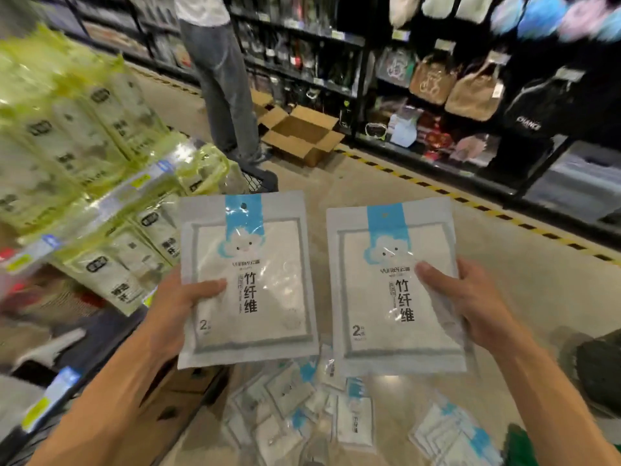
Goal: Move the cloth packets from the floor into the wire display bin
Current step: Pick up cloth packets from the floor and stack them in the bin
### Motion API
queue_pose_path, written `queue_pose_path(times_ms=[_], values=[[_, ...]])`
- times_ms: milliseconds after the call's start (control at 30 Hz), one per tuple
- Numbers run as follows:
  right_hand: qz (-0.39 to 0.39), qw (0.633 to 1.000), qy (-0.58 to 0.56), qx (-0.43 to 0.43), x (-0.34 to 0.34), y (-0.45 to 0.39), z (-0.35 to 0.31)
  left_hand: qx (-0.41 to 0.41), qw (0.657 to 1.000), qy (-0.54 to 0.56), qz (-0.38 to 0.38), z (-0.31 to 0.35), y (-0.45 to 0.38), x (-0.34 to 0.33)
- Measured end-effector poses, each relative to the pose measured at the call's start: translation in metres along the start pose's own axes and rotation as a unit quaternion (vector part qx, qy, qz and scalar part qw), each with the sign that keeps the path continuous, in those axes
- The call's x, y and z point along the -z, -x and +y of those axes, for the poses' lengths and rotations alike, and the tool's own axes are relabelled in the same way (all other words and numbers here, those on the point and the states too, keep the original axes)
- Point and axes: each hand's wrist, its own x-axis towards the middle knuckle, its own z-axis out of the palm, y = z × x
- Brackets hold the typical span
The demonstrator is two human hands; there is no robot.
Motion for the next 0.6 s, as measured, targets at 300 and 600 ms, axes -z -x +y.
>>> queue_pose_path(times_ms=[300,600], values=[[-0.130,0.990,0.016,0.059,-0.071,0.012,-0.060,-0.087,0.988,0.030,0.124,0.038,0.115,0.051],[-0.292,0.952,0.012,0.096,-0.101,0.053,-0.060,-0.139,0.941,0.083,0.297,-0.004,0.270,0.047]])
